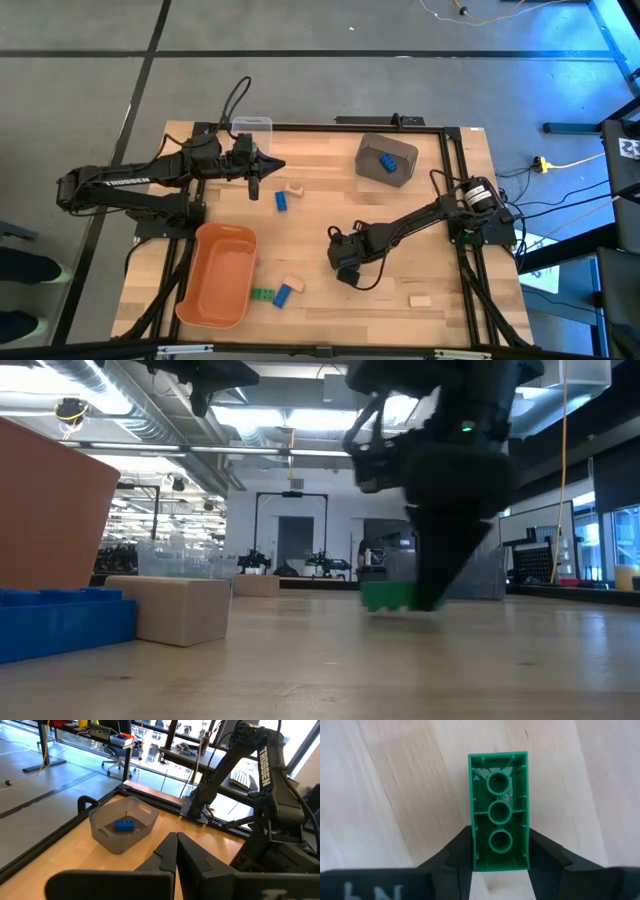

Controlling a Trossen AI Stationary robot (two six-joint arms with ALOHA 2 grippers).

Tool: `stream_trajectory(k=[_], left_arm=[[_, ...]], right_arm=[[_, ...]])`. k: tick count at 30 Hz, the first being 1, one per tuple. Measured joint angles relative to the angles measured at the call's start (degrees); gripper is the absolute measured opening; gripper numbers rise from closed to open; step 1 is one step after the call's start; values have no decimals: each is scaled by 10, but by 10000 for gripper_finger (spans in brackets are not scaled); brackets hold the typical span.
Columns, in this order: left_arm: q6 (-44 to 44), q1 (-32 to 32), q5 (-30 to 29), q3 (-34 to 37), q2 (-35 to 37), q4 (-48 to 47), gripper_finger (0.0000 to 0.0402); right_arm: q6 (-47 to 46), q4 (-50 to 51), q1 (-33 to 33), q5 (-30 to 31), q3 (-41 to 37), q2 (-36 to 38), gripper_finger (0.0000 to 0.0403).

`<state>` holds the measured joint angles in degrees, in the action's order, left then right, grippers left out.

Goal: Sort & place blocks by color
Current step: Put the right green game piece into the transparent bin

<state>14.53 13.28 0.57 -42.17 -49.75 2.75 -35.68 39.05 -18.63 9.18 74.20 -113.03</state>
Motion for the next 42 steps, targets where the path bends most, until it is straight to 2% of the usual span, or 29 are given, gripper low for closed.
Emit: stream_trajectory(k=[6,9,16,20,23,33,36,42], left_arm=[[-1,9,-5,0,0,4,3],[1,17,-4,0,1,3,22],[29,45,27,-1,29,-34,123],[30,52,34,-1,56,-78,179],[30,52,34,-1,75,-107,202],[25,33,35,1,105,-113,208],[36,18,35,28,104,-51,209],[128,-15,10,131,98,115,209]], right_arm=[[-18,15,0,7,-65,64,139],[-57,-5,0,7,-118,110,139],[-124,-125,0,26,-204,217,139],[-125,-169,13,50,-214,251,139],[-116,-203,28,55,-214,261,139],[-64,-318,74,45,-214,265,139],[-52,-346,83,27,-214,265,139],[-29,-342,88,17,-193,265,139]])
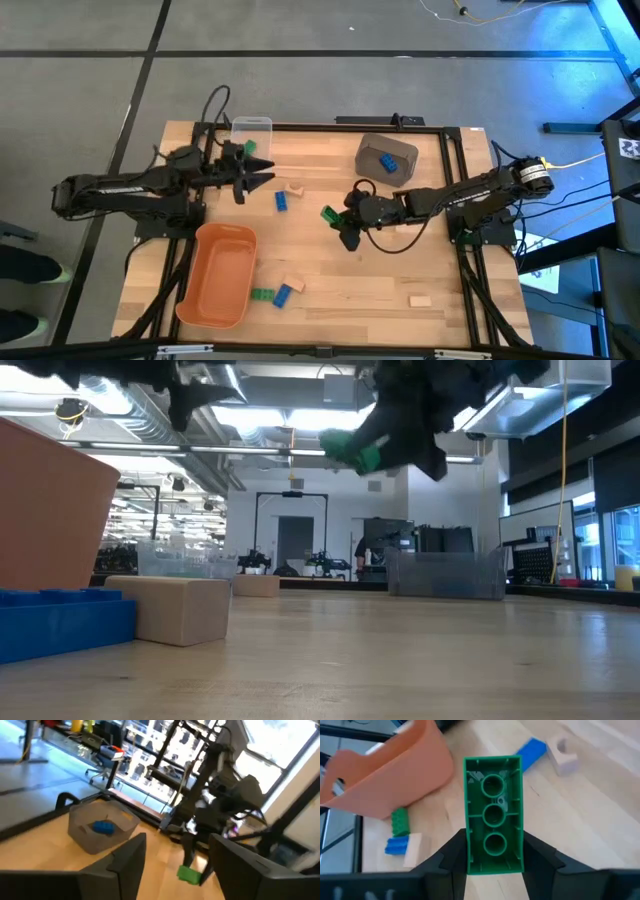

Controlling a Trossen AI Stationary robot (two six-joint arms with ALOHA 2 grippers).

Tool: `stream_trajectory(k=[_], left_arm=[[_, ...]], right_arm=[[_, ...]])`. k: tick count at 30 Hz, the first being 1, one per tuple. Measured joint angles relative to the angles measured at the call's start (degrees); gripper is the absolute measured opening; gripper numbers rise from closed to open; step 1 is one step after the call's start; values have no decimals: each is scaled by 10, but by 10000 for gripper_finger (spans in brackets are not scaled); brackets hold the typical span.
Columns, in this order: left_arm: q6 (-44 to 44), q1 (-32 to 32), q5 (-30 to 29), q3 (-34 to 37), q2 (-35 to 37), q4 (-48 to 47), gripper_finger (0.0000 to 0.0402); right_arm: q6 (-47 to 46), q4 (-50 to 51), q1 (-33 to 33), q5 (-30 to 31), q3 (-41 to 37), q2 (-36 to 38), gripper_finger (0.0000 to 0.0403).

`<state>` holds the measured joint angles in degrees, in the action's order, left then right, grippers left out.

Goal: Sort & place blocks by color
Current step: Put the right green game piece into the transparent bin

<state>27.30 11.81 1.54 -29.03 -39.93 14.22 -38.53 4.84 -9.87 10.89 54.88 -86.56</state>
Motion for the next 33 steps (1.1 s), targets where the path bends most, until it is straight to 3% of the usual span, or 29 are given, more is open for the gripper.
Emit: stream_trajectory(k=[5,9,15,24,33], left_arm=[[87,-36,-33,28,-39,31,209],[244,-48,-74,10,-94,31,208],[379,-48,-30,-21,-187,35,206],[462,-49,59,-37,-299,60,205],[508,-71,65,-38,-354,130,205]], right_arm=[[78,62,8,0,63,0,139],[135,188,24,45,135,-18,139],[198,296,42,41,222,-76,139],[243,306,41,9,282,-146,139],[241,306,41,0,284,-160,139]])
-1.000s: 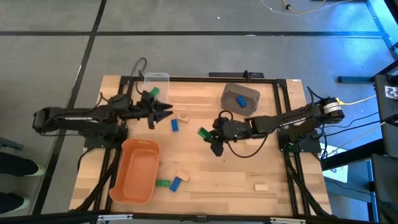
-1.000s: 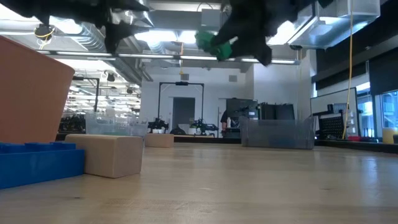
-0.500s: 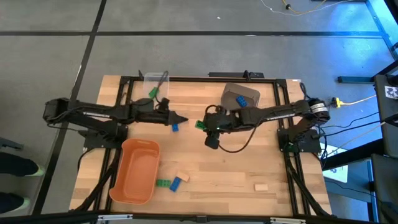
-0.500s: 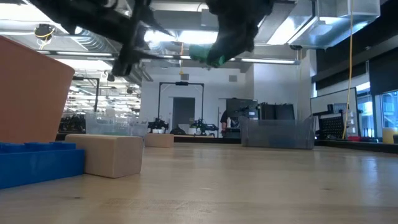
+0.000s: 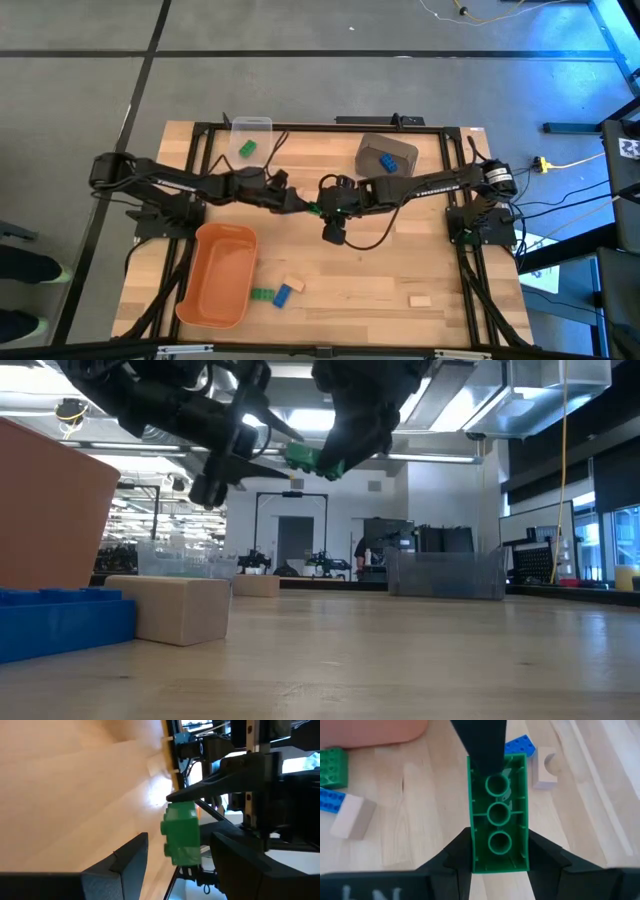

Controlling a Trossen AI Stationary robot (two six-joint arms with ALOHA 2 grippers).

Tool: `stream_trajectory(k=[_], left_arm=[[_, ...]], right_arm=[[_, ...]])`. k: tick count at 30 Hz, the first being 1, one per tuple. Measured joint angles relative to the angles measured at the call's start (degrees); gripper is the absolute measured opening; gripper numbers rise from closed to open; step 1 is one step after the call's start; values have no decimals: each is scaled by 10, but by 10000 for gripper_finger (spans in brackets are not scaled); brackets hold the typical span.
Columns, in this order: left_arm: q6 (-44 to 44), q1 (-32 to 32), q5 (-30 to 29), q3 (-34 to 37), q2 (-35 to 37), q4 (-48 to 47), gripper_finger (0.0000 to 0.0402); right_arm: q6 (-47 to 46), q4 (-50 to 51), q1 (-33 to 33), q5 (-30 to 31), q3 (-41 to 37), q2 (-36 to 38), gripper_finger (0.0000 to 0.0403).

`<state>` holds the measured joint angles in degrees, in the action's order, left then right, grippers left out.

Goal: Sort & place blocks by color
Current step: Put the right green game piece into the transparent bin

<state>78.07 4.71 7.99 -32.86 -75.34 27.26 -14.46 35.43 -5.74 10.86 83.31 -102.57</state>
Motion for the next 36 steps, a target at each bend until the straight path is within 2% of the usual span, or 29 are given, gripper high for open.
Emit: stream_trajectory(k=[6,12,18,22,28,32,36], left_arm=[[28,-14,-3,0,-21,33,205],[41,-13,-38,0,-24,34,205],[41,-14,-40,0,-24,33,198],[41,-14,-37,0,-24,33,168],[40,-15,-37,0,-23,35,82],[30,-15,-37,0,-23,34,80],[9,0,-18,0,-23,31,80]], right_arm=[[-3,-1,0,-5,0,0,139],[-2,-6,-1,-6,0,0,139],[0,-15,-1,-6,0,0,139],[7,-14,-1,-5,0,0,139],[15,-16,-1,-3,-1,0,139],[16,-16,-1,-3,-1,0,145],[-7,-15,-1,-12,-1,1,185]])
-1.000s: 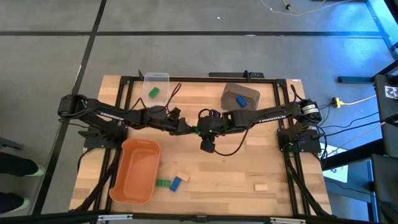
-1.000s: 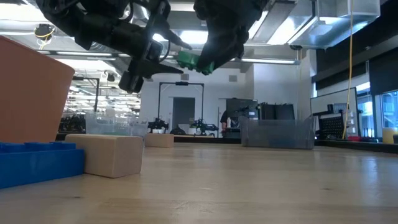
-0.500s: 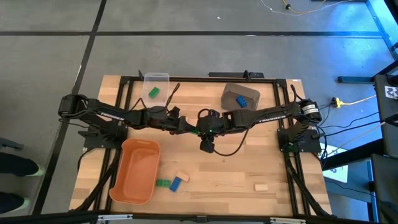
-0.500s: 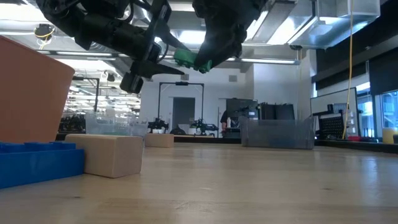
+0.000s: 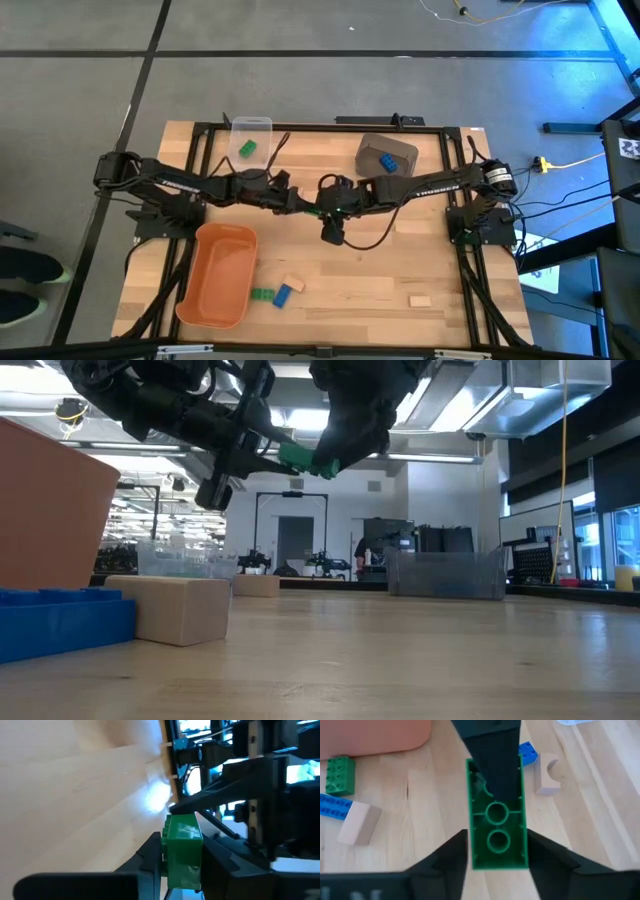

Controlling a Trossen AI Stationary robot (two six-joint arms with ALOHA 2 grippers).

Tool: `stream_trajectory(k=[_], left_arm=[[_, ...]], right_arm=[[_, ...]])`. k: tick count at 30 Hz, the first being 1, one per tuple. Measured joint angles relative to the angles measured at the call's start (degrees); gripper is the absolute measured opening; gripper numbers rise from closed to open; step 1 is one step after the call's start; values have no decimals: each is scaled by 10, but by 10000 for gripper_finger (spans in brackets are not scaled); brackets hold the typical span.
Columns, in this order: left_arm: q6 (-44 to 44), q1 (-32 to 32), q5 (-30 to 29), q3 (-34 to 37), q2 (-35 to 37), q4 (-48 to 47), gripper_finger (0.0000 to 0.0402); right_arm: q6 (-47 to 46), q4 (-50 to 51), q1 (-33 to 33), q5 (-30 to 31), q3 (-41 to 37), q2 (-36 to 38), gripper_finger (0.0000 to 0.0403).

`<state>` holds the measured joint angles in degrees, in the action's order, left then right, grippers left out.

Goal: Sort & place blocks by color
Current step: Put the right green game piece into the transparent bin

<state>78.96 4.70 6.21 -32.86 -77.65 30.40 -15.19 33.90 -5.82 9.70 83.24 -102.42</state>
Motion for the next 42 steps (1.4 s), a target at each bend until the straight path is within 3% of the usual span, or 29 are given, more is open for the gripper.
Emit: stream_trajectory(k=[11,20,29,33,39,42], left_arm=[[-66,82,47,1,5,-18,80],[-140,166,109,1,52,-35,80],[-255,237,54,1,226,-166,80],[-329,242,-2,1,302,-188,80],[-515,220,-67,0,392,-205,80],[-564,203,-140,0,423,-245,80]], right_arm=[[-10,194,-1,-6,85,4,327],[-37,265,-22,-3,36,17,343],[-182,145,-54,23,-140,158,344],[-249,21,-57,23,-211,226,344],[-291,-200,-57,23,-294,288,344],[-296,-296,-57,23,-317,296,344]])
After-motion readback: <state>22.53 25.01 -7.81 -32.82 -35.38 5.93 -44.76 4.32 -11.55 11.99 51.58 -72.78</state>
